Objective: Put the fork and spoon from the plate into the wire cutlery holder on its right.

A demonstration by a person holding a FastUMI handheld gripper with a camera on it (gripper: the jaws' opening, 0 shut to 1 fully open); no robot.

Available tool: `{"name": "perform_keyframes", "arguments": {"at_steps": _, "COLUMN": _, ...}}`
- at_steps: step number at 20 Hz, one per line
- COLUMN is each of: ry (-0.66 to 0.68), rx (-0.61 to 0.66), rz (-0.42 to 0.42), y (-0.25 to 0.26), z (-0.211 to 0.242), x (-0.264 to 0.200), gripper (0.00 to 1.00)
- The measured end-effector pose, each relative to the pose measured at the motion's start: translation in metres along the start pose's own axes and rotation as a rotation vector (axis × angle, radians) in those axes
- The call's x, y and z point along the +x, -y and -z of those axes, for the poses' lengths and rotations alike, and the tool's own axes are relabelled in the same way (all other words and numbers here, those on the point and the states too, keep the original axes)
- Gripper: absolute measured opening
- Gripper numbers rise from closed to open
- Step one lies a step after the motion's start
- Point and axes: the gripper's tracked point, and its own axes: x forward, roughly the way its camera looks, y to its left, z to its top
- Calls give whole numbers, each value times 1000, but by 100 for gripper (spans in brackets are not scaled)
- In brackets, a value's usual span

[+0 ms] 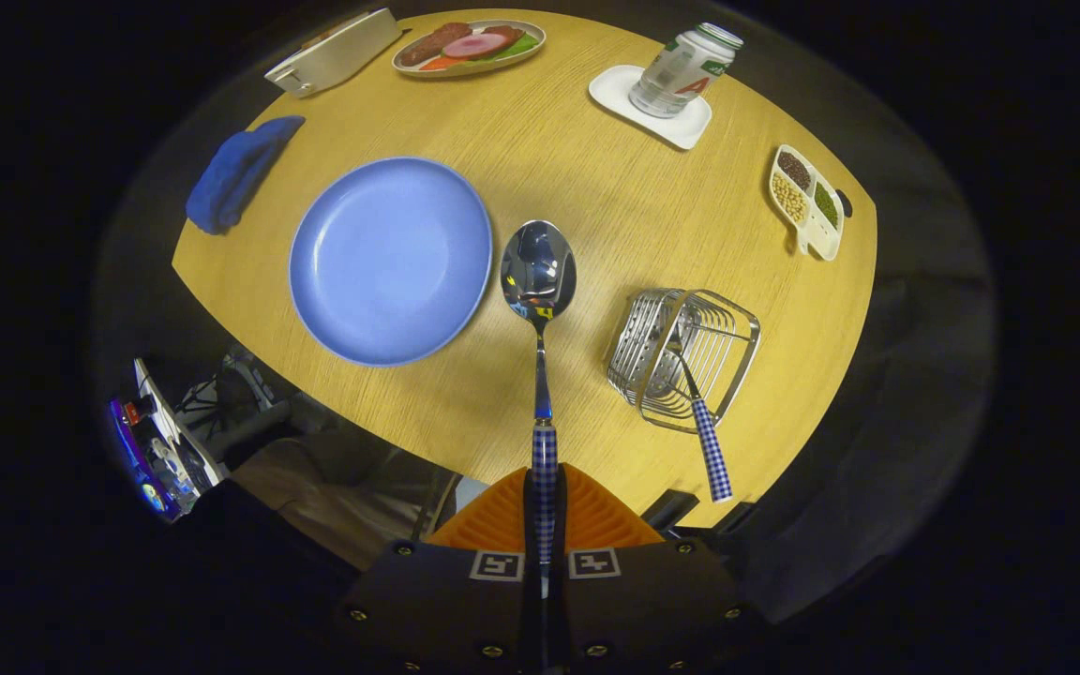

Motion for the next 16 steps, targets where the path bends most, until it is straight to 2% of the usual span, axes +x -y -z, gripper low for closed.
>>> {"name": "perform_keyframes", "arguments": {"at_steps": 5, "ry": -43, "rx": -8, "rz": 5, "y": 23, "z": 21, "x": -12, "gripper": 3}}
{"name": "perform_keyframes", "arguments": {"at_steps": 16, "ry": -163, "rx": 81, "rz": -7, "y": 63, "z": 46, "x": -15, "gripper": 3}}
